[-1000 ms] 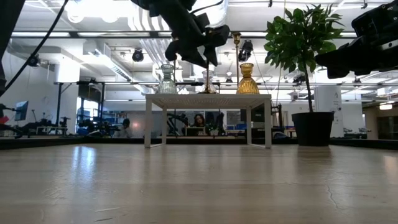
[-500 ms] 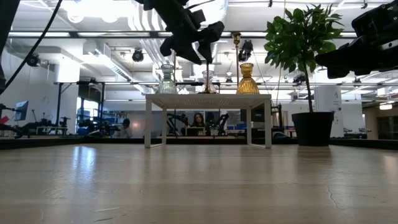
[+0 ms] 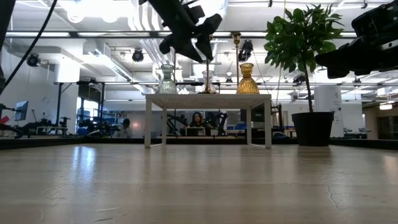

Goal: Pick & Place candle stick holders
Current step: Return to Home Position

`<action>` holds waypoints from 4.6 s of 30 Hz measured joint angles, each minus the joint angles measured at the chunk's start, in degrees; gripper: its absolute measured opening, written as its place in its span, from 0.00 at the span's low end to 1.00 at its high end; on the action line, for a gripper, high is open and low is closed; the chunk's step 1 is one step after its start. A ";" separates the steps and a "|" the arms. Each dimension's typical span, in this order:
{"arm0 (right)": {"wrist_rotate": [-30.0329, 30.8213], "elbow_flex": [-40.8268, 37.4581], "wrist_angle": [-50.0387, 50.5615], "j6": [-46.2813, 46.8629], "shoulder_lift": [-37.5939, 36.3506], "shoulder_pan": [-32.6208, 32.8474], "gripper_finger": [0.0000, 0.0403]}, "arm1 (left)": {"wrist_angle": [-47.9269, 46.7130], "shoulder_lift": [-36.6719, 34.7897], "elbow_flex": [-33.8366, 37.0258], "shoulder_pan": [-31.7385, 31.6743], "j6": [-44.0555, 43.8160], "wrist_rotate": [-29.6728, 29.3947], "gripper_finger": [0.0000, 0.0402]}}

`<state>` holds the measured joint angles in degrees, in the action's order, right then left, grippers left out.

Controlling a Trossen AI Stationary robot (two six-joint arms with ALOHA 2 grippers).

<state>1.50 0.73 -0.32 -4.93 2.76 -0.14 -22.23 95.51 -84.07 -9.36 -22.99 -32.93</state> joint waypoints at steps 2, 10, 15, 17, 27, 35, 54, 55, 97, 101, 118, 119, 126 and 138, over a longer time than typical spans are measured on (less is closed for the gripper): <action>0.01 0.00 0.00 0.00 0.00 -0.02 0.02 | -1.44 -0.68 0.00 0.26 -0.41 0.04 0.44; 0.01 0.00 -0.02 0.00 0.00 -0.02 0.02 | -7.03 -5.18 0.00 2.47 -2.66 0.24 0.44; 0.01 0.00 -0.01 0.00 0.00 -0.02 0.02 | -7.90 -9.03 0.00 5.00 -2.09 1.59 0.44; -0.01 0.00 0.00 0.00 0.02 0.00 0.02 | -8.31 -10.86 0.10 5.98 -1.62 2.63 0.44; 0.00 0.00 0.00 0.00 0.02 0.00 0.02 | -7.73 -19.94 3.29 10.36 3.12 3.91 0.42; 0.01 0.00 -0.02 0.00 0.02 -0.02 0.02 | 0.54 -29.34 12.21 10.99 10.27 16.41 0.10; -0.01 0.00 -0.01 0.00 0.00 0.00 0.02 | 22.73 -53.64 41.52 10.97 22.69 36.00 0.03; -0.01 0.00 0.00 0.00 0.00 -0.02 0.02 | 24.51 -54.93 43.27 10.97 23.66 35.96 0.03; 0.00 -0.01 0.00 0.00 0.02 -0.02 0.02 | 22.94 -95.46 83.58 10.91 28.34 32.13 0.03; -0.01 0.00 0.00 0.00 0.00 -0.02 0.02 | 22.77 -95.46 83.58 10.71 26.45 32.07 0.03; -0.01 0.00 0.00 0.00 0.00 -0.02 0.02 | 22.73 -94.94 83.69 10.71 25.75 31.89 0.03; 0.01 0.00 0.00 0.00 0.00 0.00 0.02 | 22.73 -94.94 83.69 10.71 25.75 31.89 0.03; -0.01 0.00 -0.02 0.00 0.00 -0.02 0.02 | 22.69 -94.94 83.71 10.71 25.73 31.87 0.03; 0.01 0.00 0.00 0.00 0.00 -0.02 0.02 | 22.68 -94.94 83.73 10.71 25.73 31.82 0.03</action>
<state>1.52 0.73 -0.32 -4.93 2.76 -0.16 0.44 0.58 -0.34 1.34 2.74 -1.10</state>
